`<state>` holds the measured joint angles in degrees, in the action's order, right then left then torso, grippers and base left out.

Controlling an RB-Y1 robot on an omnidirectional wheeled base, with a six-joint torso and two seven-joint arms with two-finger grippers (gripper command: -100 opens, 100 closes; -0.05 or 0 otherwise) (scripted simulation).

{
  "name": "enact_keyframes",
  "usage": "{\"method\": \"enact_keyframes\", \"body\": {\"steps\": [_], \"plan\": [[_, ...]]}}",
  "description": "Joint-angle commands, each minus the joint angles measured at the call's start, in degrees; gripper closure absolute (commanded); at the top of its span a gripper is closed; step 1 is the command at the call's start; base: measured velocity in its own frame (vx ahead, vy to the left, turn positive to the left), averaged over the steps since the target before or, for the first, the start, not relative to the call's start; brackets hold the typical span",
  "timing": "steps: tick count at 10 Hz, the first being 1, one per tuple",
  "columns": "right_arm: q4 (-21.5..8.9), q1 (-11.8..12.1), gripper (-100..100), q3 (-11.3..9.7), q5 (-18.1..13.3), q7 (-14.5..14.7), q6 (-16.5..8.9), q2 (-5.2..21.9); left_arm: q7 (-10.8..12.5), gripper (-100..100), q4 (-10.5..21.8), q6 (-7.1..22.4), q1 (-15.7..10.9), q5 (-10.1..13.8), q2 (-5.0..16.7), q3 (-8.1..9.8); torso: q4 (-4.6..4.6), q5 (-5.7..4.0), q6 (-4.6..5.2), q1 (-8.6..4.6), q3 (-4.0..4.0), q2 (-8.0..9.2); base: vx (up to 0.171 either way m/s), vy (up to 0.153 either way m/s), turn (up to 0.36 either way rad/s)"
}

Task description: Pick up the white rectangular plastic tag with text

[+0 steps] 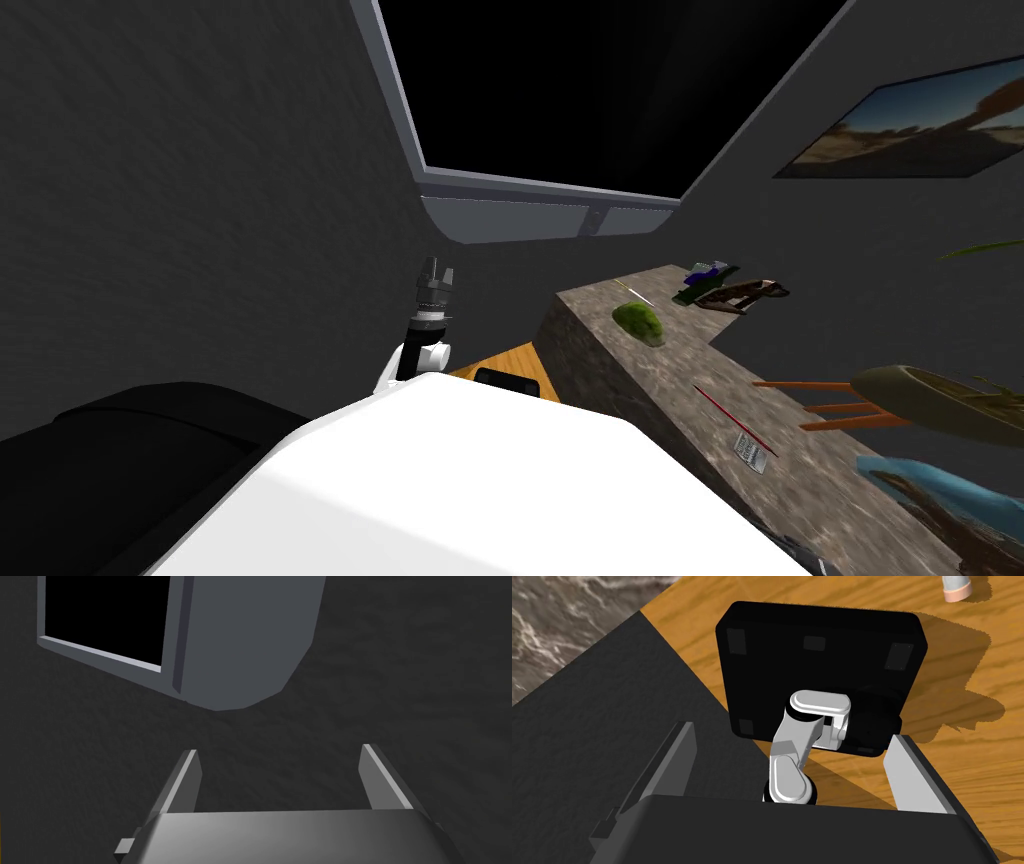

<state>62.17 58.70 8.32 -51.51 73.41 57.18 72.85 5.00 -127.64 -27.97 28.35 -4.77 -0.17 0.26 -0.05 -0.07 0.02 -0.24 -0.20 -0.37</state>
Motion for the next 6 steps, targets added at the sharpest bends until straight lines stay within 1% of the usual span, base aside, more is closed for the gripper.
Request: {"method": "enact_keyframes", "body": {"steps": [1, 2, 3, 4, 6], "plan": [[-1.71, -0.77, -100, -0.42, -0.96, 1.52, 0.21, 0.69, 0.0, 0, 0.0, 0.0, 0.0, 0.0, 0.0, 0.0, 0.0, 0.0, 0.0, 0.0, 0.0, 0.0, 0.039, -0.043, 0.133], [-3.26, -0.61, -100, -0.45, -2.48, 3.5, -0.06, 1.6, 0.0, 0, 0.0, 0.0, 0.01, 0.0, 0.0, 0.01, 0.01, -0.01, 0.07, -0.01, 0.02, 0.04, 0.041, -0.051, 0.264], [-4.61, -0.58, -100, -0.53, -3.84, 5.3, -0.41, 2.3, 0.0, 0, 0.0, 0.0, 0.0, 0.0, 0.0, 0.0, 0.01, -0.01, 0.0, -0.04, 0.02, 0.03, 0.083, -0.091, 0.389], [-5.73, -0.68, -100, -0.65, -5.05, 6.91, -0.83, 2.77, 0.0, 0, 0.0, 0.0, 0.0, 0.0, 0.01, 0.01, -0.02, -0.04, -0.02, -0.18, -0.06, -0.11, 0.094, -0.14, 0.406], [-7.29, -1.13, -100, -1.09, -6.95, 9.47, -1.73, 3.06, 0.0, 0, 0.0, 0.0, 0.01, 0.0, 0.01, 0.02, -0.05, -0.11, 0.02, -0.42, -0.12, -0.21, 0.083, -0.164, 0.278]]}}
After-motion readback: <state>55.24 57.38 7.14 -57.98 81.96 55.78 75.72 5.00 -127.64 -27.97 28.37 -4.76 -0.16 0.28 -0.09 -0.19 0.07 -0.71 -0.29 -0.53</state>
